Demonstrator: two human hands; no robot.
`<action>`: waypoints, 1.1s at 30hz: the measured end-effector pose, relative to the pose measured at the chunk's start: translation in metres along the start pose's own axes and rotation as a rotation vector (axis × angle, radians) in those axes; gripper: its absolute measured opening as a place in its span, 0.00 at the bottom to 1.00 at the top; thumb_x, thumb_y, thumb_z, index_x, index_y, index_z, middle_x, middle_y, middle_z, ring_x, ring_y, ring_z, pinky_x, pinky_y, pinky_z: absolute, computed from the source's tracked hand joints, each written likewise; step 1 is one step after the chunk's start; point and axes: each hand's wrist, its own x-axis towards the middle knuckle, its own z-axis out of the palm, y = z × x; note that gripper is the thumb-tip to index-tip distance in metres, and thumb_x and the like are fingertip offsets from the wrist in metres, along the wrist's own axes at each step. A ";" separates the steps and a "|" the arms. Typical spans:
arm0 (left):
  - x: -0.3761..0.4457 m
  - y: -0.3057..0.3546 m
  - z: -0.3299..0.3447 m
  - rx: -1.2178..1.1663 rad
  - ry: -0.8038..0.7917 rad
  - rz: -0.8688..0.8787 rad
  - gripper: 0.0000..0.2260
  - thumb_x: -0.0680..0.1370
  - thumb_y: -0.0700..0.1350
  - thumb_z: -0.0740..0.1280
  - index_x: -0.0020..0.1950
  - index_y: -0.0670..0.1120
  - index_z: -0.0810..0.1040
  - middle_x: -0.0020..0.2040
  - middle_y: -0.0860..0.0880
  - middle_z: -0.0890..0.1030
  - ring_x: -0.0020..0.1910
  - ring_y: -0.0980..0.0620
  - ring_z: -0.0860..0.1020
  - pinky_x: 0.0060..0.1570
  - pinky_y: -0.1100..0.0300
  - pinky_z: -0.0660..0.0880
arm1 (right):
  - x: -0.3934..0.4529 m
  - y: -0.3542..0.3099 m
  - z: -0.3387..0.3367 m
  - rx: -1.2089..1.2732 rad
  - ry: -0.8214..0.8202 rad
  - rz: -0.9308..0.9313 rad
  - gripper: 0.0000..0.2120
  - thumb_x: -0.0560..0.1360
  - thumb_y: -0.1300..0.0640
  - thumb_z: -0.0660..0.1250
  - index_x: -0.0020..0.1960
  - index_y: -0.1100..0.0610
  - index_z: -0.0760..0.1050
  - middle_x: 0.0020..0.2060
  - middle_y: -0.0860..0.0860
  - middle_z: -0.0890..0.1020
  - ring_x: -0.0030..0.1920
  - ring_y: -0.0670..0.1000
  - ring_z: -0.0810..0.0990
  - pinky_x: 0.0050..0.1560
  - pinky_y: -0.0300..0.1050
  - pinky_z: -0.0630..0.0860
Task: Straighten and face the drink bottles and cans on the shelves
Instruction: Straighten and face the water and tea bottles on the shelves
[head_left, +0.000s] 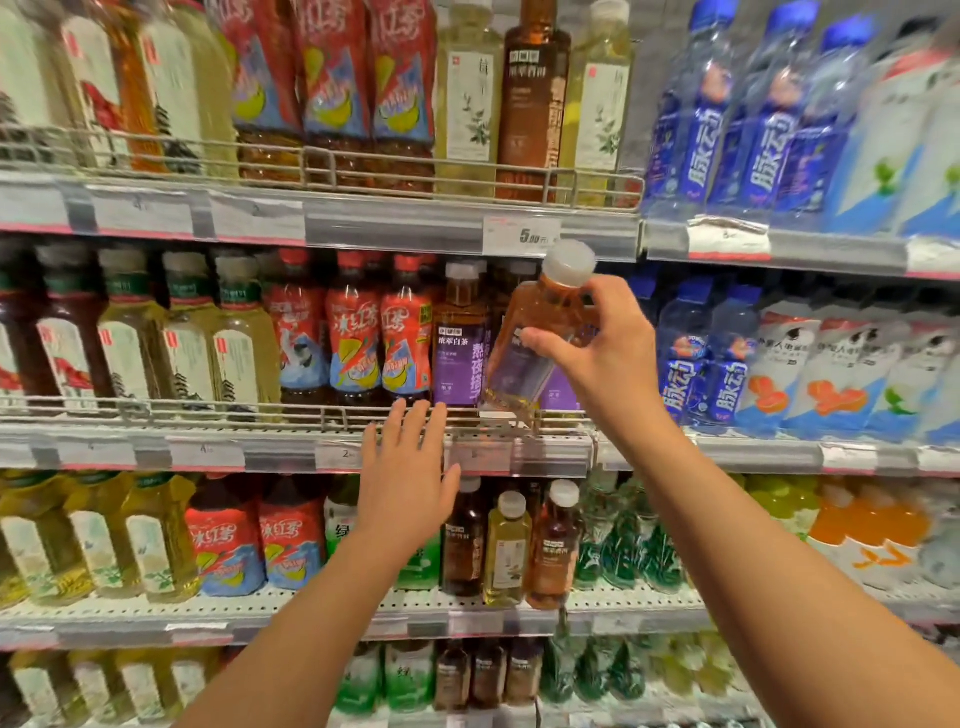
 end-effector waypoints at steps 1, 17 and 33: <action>0.001 0.000 0.000 -0.006 0.007 -0.006 0.33 0.83 0.61 0.55 0.84 0.51 0.49 0.83 0.48 0.54 0.83 0.44 0.49 0.79 0.39 0.52 | 0.004 0.000 0.005 -0.014 -0.012 0.001 0.25 0.68 0.49 0.80 0.60 0.54 0.76 0.54 0.49 0.77 0.51 0.44 0.76 0.52 0.30 0.71; -0.003 -0.004 -0.002 -0.045 0.049 0.006 0.31 0.82 0.59 0.59 0.82 0.51 0.59 0.81 0.48 0.63 0.81 0.44 0.57 0.74 0.39 0.63 | 0.025 0.020 0.045 -0.508 -0.230 0.191 0.31 0.66 0.30 0.74 0.62 0.49 0.79 0.50 0.48 0.82 0.51 0.55 0.81 0.43 0.51 0.78; -0.004 -0.003 -0.001 -0.059 0.070 -0.002 0.31 0.81 0.59 0.62 0.82 0.50 0.61 0.80 0.48 0.65 0.80 0.44 0.58 0.73 0.40 0.65 | 0.032 0.028 0.049 -0.309 -0.496 0.394 0.40 0.78 0.43 0.68 0.81 0.55 0.54 0.63 0.57 0.80 0.58 0.57 0.81 0.56 0.50 0.78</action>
